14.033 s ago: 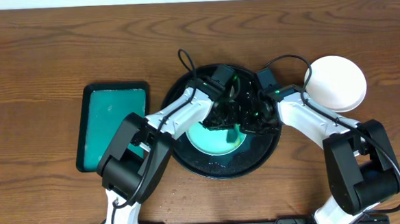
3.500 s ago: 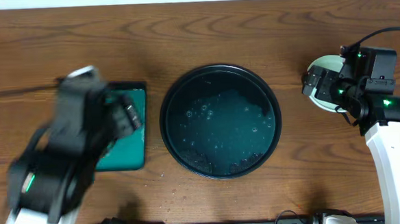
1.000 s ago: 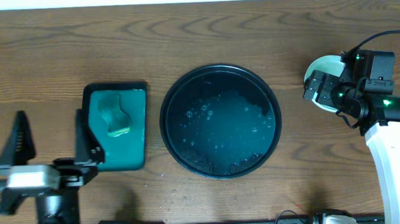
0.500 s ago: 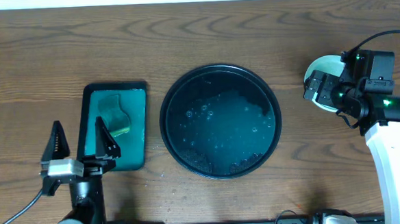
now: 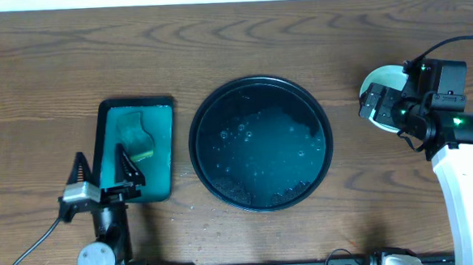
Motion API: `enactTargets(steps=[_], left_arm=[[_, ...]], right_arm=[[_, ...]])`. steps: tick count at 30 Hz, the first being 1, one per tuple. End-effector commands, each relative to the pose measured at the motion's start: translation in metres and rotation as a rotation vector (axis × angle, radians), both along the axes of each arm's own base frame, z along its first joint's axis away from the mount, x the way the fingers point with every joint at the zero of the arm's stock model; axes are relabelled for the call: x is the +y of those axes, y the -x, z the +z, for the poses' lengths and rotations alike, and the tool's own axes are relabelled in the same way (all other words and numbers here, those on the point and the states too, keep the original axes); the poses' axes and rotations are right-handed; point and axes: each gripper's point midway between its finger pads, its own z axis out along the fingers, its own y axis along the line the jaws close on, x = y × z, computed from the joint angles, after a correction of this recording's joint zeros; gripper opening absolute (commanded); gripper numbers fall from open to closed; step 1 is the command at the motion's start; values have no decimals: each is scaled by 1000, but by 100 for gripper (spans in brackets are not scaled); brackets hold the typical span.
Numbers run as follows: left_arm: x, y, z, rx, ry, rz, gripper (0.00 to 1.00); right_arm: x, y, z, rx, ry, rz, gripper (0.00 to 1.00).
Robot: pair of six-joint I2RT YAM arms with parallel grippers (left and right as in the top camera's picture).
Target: Clean dirty plates on tray and stack at the side
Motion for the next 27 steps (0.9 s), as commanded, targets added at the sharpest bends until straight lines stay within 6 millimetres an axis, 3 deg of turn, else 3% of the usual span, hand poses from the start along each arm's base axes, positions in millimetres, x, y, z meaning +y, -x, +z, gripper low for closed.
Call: enactTargets(steps=[1,8,13,27], left_arm=[[-2,-4,-22,74,38,-23,82],[-14,-9,-57,216,55,-69,82],[-24,-6,-100,390,71,-105,82],[-25,-7,-99,388,69,-109,82]], right_arm=[[1,-2,4,-9,11,10,99],[1,-2,4,-9,11,10,99],[1,-2,4,-9,10,10,99],[1,-2,4,-9,10,10,99]])
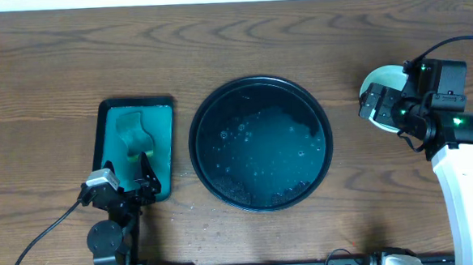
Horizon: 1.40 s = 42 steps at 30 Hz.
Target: Clean dirty plates on tray and stack at the side
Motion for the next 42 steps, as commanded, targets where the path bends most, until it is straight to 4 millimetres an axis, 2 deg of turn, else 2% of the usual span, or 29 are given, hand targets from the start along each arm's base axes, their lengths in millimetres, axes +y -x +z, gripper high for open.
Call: enactTargets(steps=[1,25,28,31,34,39,42], left_arm=[[-4,1,-14,48,6,-21,82],[-4,1,-14,47,6,-21,82],[-4,1,-14,47,6,-21,82],[-4,1,-14,47,6,-21,82],[-4,1,-14,47,6,-21,82],[-4,1,-14,47,6,-21,82],[-4,1,-14,47,6,-21,82]], right_arm=[[1,-2,4,-9,10,10,99],[1,-1,4,-9,10,10,99],[1,2,10,-25,12,10,99],[3,7,26,-77,18,13,99],[10,19,52,-168,25,32,99],[32,53,98,-351,30,99,99],[44,83,122,-476,27,142,99]])
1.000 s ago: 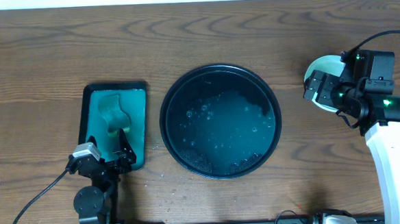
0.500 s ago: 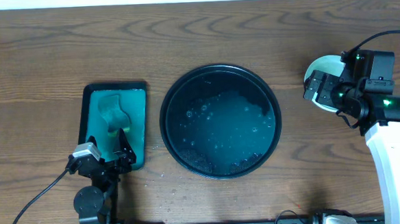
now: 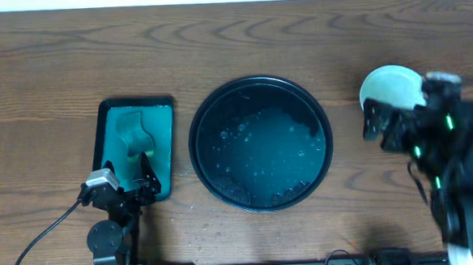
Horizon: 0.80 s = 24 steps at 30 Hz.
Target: Clean dirty plates on tray and stack at the side
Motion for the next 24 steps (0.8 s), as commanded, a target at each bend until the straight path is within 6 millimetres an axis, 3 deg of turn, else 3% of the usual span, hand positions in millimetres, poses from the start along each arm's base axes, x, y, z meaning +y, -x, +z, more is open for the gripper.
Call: enactTargets(steps=[1,6,11,18,24], left_arm=[[-4,1,-14,47,6,-21,82],[-4,1,-14,48,6,-21,82],[-4,1,-14,48,6,-21,82],[-4,1,-14,47,6,-21,82],[-4,1,-14,48,6,-21,82]], right_arm=[[10,31,11,-94,8,45,99],[10,78,20,-259,3,53,99],[7,101,-11,-316,9,44,99],[8,82,-93,-243,7,46,99],[14,55,-121,-340,-5,71,99]])
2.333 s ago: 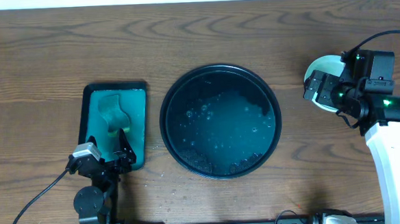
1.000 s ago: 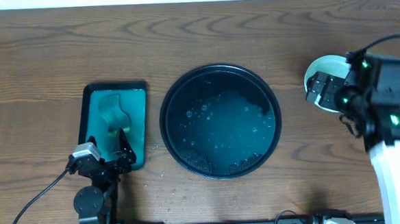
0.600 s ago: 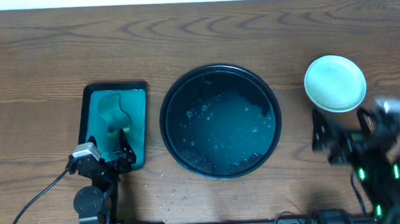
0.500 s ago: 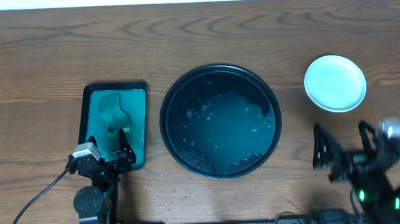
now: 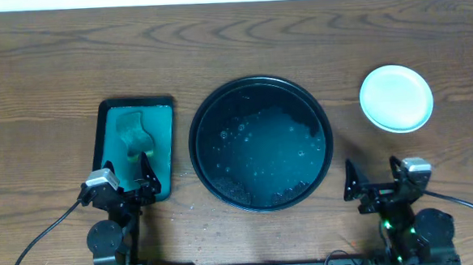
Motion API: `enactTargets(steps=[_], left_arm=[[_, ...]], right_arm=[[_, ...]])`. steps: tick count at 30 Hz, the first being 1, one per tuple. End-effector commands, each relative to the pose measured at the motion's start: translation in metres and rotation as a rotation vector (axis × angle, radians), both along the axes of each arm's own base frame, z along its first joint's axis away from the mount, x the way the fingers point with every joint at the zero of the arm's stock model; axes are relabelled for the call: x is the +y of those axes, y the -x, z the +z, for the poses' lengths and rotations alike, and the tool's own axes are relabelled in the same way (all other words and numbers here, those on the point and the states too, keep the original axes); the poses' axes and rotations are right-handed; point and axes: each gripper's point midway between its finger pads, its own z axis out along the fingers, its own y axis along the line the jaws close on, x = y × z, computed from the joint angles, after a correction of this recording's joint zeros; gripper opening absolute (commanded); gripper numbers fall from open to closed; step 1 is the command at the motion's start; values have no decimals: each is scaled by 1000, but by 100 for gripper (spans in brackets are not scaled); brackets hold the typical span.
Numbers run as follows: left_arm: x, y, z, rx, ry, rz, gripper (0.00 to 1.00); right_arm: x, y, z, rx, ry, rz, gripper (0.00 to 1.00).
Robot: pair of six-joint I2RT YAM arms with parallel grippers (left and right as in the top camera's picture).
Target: Clean dirty plates on tray and stack at the side
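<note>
A round black tray (image 5: 260,142) holding soapy water sits mid-table, with no plate showing on it. A white plate (image 5: 395,97) lies alone at the right side of the table. A teal sponge (image 5: 137,136) rests in a small teal tray (image 5: 161,124) at the left. My left gripper (image 5: 139,168) sits low by that tray's near edge, fingers a small gap apart and holding nothing. My right gripper (image 5: 373,177) is drawn back to the near right edge, open and empty, well clear of the plate.
Cables run from both arm bases along the table's near edge. Brown wooden tabletop (image 5: 232,43) stretches across the back and between the trays.
My right arm has moved from beside the white plate back to the near edge of the table, leaving the plate fully uncovered. The left arm has not moved.
At first my right gripper stood over the white plate at the right, and my left gripper was wide open by the sponge tray. The left then narrowed and settled near its base. The right backed off the plate and now rests near its base.
</note>
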Motion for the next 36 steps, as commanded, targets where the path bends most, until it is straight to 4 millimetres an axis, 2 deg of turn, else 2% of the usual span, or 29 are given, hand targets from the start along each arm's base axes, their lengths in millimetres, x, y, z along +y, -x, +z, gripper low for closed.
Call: enactTargets(steps=[1,4,11,15,19,26,36], left_arm=[[-4,1,-14,47,3,-21,82],[-4,1,-14,47,3,-21,82],[-4,1,-14,47,3,-21,82],[-4,1,-14,47,3,-21,82],[-4,1,-14,47,3,-21,82],[-4,1,-14,47,3,-21,82],[-4,1,-14,47,3,-21,82]], right_arm=[[2,-9,-8,-50,7,15,99],[7,-17,-10,-120,62,49,99],[29,-20,-13,-281,367,229,99],[21,-24,-23,-255,393,184,99],[11,-27,-24,-245,414,132,99],[8,-27,-24,-259,523,132,99],[4,-28,-24,-255,512,110,99]])
